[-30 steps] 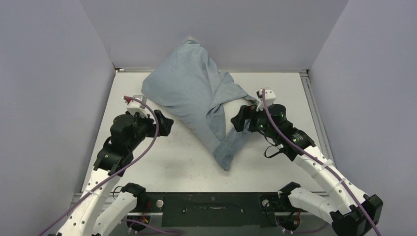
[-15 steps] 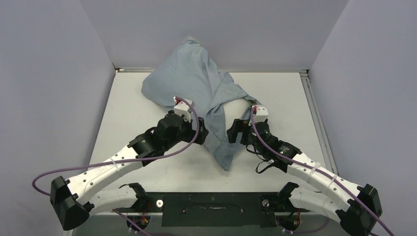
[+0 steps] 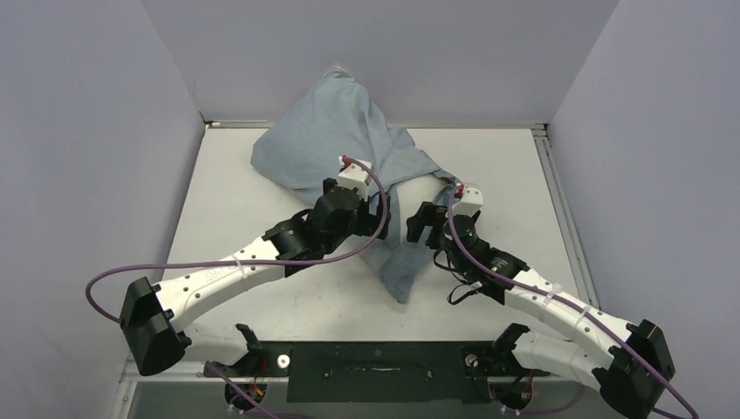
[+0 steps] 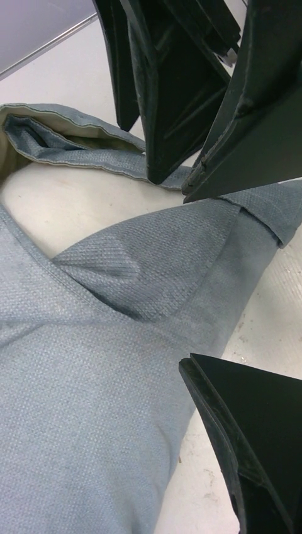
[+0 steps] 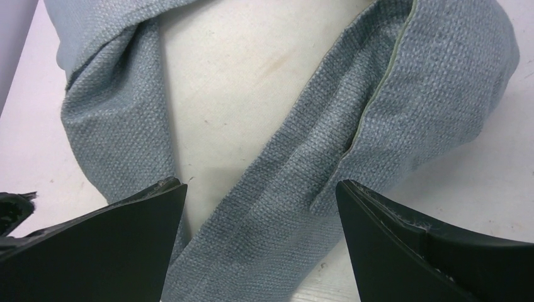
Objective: Remove the pillowcase from the pillow
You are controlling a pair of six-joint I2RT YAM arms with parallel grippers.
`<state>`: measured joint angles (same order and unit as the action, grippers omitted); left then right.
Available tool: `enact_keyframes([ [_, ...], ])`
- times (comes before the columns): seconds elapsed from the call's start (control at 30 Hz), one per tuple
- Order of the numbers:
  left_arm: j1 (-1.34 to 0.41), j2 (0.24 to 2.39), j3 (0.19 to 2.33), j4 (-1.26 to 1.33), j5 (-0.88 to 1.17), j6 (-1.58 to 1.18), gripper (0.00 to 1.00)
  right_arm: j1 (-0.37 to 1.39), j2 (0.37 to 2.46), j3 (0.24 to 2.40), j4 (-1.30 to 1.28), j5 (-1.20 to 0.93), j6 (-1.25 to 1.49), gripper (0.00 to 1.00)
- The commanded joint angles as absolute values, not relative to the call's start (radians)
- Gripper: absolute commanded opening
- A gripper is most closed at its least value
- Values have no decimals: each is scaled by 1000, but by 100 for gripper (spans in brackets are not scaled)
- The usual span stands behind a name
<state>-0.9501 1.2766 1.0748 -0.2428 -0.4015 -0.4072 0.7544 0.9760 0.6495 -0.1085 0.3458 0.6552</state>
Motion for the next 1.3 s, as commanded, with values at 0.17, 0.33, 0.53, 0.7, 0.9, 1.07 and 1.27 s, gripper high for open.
enact_keyframes([
  [0.17, -979, 1379, 1242, -291, -423, -384, 96, 759, 1022, 624, -81, 351, 688, 91],
  [0.33, -995, 1489, 1309, -303, -447, -385, 96, 758, 1038, 591, -89, 316, 685, 92],
  [0.53, -1006, 1626, 1385, -343, -525, -381, 96, 740, 1005, 532, -114, 326, 694, 95],
  [0.7, -1005, 1702, 1428, -422, -630, -365, 96, 705, 952, 495, -184, 352, 699, 98],
  [0.9, -1001, 1721, 1394, -473, -704, -347, 96, 587, 895, 427, -216, 283, 697, 98],
  [1.07, -956, 1707, 1356, -530, -735, -369, 96, 512, 885, 389, -212, 229, 715, 98],
  [1.27, -863, 1623, 1260, -549, -713, -411, 96, 409, 952, 364, -167, 100, 745, 96],
])
